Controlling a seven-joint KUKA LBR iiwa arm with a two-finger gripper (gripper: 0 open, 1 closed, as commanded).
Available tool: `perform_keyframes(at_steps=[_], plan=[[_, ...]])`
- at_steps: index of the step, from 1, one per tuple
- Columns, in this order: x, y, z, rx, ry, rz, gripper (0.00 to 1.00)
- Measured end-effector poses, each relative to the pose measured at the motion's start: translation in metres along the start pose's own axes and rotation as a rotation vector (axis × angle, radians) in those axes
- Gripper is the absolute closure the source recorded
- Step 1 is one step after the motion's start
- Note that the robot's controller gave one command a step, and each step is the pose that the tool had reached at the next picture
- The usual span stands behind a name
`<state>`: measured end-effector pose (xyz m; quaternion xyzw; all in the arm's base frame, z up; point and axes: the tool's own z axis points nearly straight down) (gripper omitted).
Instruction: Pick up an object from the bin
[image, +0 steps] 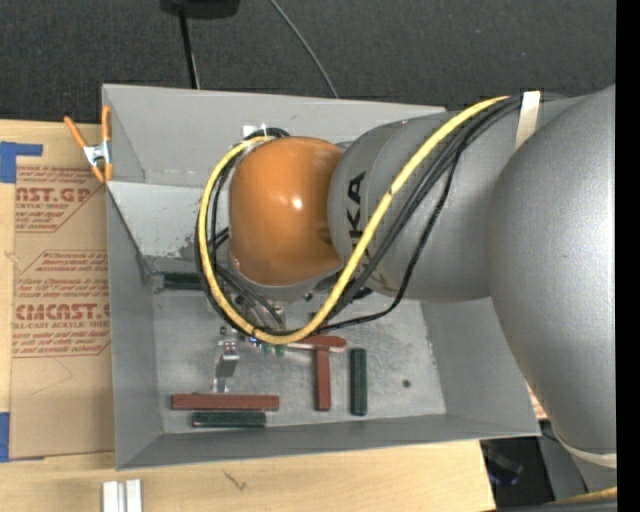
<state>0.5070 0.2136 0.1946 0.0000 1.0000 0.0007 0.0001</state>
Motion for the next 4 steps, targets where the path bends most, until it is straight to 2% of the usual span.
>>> perform_keyframes(at_steps=[1, 2, 3, 4], plan=[[0.008, -0.013, 0.043, -0.001, -0.005, -0.081, 0.00], [0.023, -0.005, 0.120, -0.005, -0.015, -0.066, 1.00], [0.023, -0.006, 0.120, -0.005, -0.015, -0.066, 1.00], [0.024, -0.020, -0.085, 0.002, 0.003, -0.034, 1.00]])
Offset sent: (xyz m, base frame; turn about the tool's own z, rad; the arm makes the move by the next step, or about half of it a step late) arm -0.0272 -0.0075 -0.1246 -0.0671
